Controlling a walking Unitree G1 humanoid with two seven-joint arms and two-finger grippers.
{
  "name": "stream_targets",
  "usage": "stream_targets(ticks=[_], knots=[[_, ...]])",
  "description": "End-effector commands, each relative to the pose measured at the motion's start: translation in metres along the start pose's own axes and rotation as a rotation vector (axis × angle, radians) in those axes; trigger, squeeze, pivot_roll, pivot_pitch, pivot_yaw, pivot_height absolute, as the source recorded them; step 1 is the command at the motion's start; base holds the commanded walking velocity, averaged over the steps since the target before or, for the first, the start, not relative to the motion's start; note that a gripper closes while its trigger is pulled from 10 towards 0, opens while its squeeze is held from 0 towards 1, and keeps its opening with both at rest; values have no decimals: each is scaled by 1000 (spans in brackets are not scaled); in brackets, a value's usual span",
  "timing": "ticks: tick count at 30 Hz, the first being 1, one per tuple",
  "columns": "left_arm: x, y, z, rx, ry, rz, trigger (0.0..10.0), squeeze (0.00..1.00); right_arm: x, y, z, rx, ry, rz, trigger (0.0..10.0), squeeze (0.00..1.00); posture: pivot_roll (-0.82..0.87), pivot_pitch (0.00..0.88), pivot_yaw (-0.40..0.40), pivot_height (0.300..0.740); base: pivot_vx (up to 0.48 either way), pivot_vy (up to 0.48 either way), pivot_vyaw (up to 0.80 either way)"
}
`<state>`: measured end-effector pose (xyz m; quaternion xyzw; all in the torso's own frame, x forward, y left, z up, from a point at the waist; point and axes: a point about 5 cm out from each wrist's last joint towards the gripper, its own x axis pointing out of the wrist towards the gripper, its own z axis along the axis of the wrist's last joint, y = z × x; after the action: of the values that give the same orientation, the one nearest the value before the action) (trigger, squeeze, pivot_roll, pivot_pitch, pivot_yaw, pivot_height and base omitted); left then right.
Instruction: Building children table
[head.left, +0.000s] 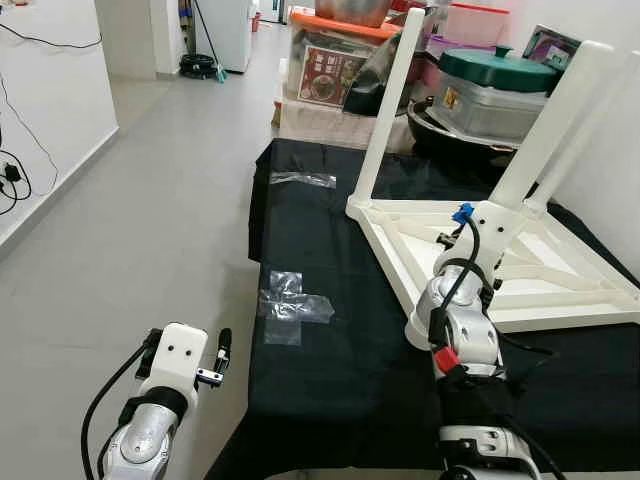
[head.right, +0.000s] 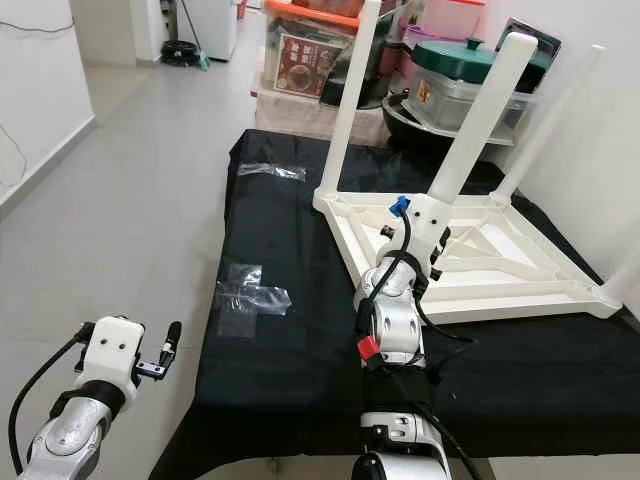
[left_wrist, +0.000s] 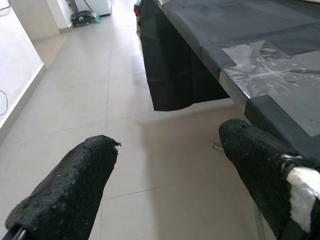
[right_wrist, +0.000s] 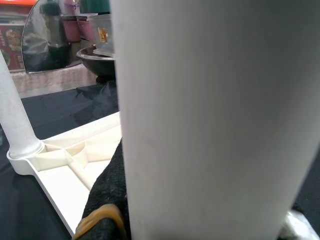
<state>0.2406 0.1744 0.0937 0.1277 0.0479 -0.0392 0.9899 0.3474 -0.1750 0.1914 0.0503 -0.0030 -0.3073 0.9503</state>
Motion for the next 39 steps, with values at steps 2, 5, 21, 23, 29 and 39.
stream_targets(ticks=[2,5,21,23,29,39], knots=[[1,-5,0,-1,-4,-22,10000,0,-3,-2,-20,-50,83,3,10000,0,122,0,-151,740,0,0,0],[2,-6,0,0,-5,-26,10000,0,-2,-2,-17,-39,80,8,10000,0,119,0,-152,740,0,0,0],[2,-7,-1,-3,-6,-31,10000,0,-3,1,-2,-9,20,37,10000,0,115,0,-152,740,0,0,0],[2,-7,-1,-3,-6,-31,10000,0,-3,1,-2,-9,20,37,10000,0,115,0,-152,740,0,0,0],[3,-8,-1,-4,-8,-35,10000,0,-4,3,5,13,1,51,10000,0,114,0,-151,740,0,0,0],[3,-8,-1,-3,-7,-39,10000,0,-3,2,15,52,-36,64,10000,1000,111,0,-147,740,0,0,0]])
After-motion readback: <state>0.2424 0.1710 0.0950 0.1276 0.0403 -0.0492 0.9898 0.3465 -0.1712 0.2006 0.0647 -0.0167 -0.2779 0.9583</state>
